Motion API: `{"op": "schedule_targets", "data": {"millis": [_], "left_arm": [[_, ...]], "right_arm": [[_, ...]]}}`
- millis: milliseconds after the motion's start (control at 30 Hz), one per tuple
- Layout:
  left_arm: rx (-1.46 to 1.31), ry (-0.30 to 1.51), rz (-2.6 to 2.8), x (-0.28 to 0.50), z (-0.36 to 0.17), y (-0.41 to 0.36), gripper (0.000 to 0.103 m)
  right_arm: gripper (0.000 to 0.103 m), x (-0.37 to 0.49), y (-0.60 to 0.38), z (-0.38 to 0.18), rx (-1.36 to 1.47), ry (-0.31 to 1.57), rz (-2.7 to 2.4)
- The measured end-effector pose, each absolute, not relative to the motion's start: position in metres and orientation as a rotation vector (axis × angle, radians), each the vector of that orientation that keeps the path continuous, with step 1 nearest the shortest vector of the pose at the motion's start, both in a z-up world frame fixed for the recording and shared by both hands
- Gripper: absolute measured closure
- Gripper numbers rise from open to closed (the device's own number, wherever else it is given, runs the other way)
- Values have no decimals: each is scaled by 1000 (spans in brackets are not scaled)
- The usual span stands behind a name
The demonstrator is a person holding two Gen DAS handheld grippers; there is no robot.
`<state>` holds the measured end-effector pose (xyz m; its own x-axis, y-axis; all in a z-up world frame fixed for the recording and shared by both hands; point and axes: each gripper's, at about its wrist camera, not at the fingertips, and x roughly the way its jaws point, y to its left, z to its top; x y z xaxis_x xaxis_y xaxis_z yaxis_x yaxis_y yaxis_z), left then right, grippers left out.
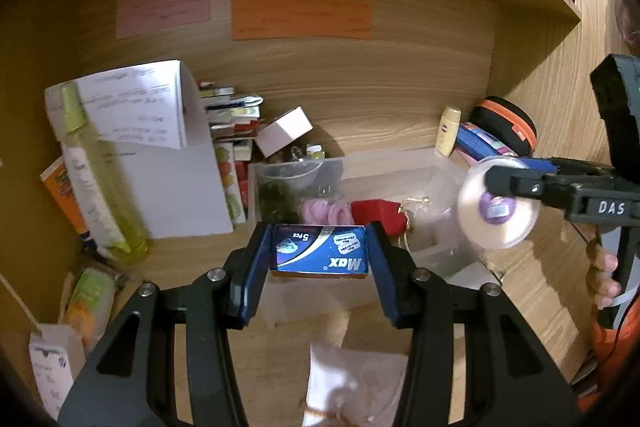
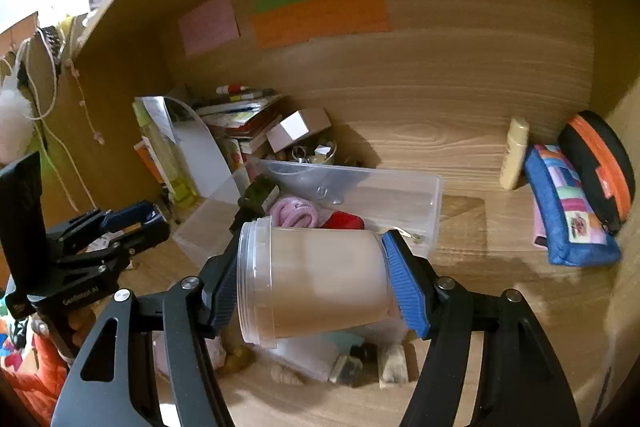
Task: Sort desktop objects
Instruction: 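Place the blue box and beige jar into the clear box, opening both grippers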
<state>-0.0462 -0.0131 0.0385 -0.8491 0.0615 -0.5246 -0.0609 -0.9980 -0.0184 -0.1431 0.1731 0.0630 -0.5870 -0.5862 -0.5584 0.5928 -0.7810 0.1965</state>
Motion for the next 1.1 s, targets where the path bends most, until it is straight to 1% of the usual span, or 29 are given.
{"op": "schedule_targets", "data": {"millis": [100,300,533,867,1100], "left_arm": [[-838,2,2946,-58,37,-14,55],[-883,-53,2916,-76,24,-21,55],[-970,-21,2900,-87,9,-20,55],[-1055,-16,2863,-94,-3,-18,55],[-1064,-64,2844,-95,-6,-22,55]], "right_arm": [[40,-153,163,59,836,22,-2323],[40,-172,143,47,889,25,-2313],[40,-186,134,35,931,30,-2307],[40,-191,119,20,1003,135,-2299],[40,-190,112,12,1033,209,-2312]]}}
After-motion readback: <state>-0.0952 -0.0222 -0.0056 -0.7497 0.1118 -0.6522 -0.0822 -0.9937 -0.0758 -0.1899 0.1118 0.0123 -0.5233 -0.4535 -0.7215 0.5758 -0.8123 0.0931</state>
